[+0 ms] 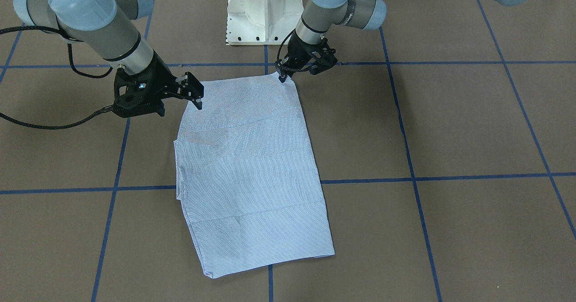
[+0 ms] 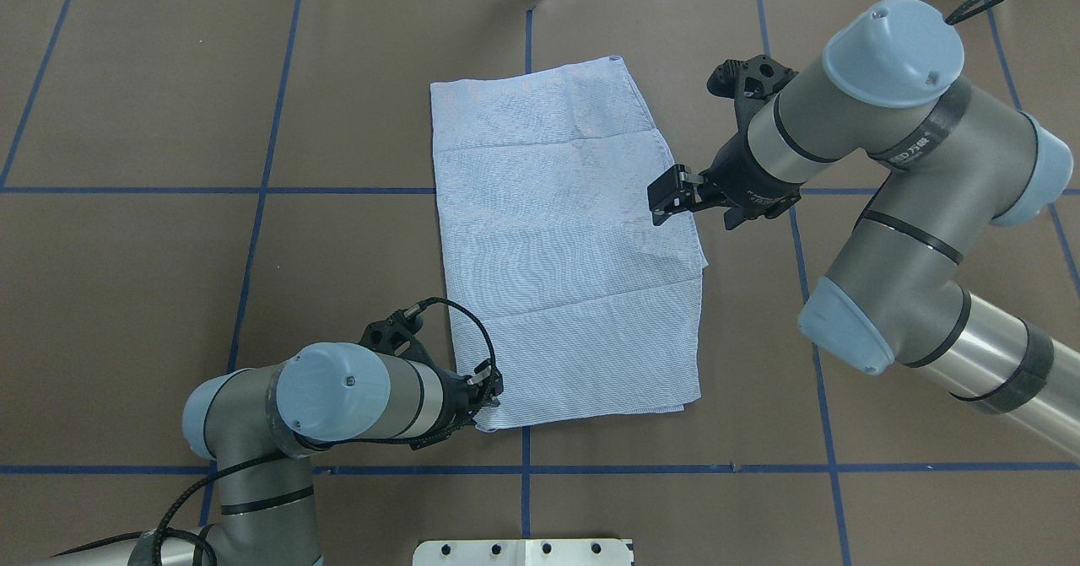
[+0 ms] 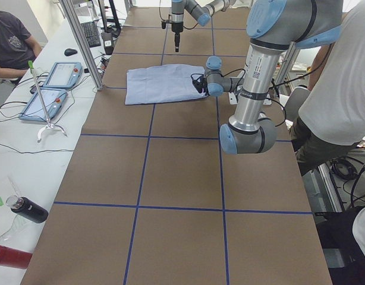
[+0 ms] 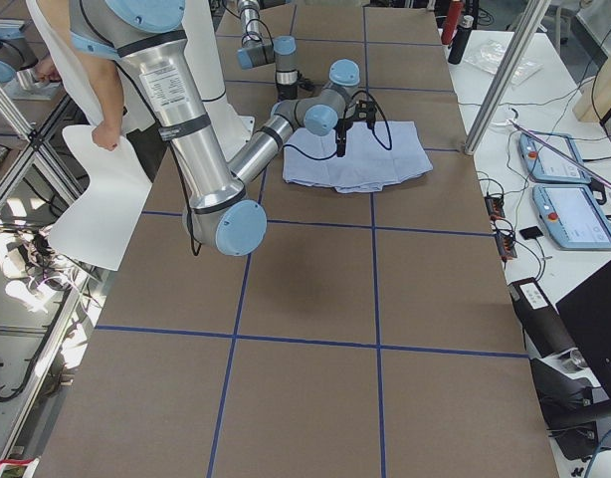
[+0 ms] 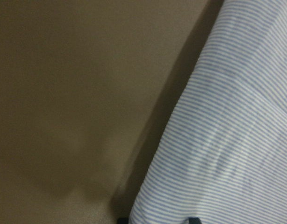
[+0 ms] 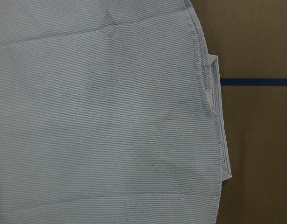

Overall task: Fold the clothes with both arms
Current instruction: 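Move the left gripper to the shirt's near corner while the right gripper hovers above, then lower the right gripper to the other near corner of the shirt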

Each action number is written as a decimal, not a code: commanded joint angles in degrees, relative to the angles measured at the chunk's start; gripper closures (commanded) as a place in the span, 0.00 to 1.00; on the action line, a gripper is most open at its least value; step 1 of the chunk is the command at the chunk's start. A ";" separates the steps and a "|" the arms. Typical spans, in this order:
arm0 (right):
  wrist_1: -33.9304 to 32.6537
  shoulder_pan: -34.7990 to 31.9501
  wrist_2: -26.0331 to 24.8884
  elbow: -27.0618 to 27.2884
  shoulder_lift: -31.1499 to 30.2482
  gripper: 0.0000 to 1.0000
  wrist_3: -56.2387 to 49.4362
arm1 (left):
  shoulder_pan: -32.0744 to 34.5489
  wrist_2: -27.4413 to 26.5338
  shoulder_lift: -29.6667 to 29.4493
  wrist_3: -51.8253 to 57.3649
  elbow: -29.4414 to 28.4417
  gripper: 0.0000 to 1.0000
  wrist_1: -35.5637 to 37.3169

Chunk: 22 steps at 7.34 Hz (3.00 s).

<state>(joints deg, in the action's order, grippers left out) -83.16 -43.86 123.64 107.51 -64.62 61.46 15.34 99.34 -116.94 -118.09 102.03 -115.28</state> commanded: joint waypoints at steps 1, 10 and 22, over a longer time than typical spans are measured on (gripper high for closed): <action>-0.94 0.00 -0.06 0.50 0.02 0.00 2.33 | 0.21 0.24 -0.04 0.40 3.87 1.00 5.31; -10.15 18.80 -15.34 1.65 1.69 0.00 35.31 | 2.06 0.24 0.40 0.93 3.53 1.00 6.04; -6.49 23.55 -15.79 -0.10 -4.90 0.00 35.14 | 1.88 1.64 -0.04 0.84 6.52 1.00 9.11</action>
<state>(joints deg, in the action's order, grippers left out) -89.77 -20.40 107.91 107.65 -69.19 96.72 17.18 100.93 -116.99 -117.25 108.45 -106.24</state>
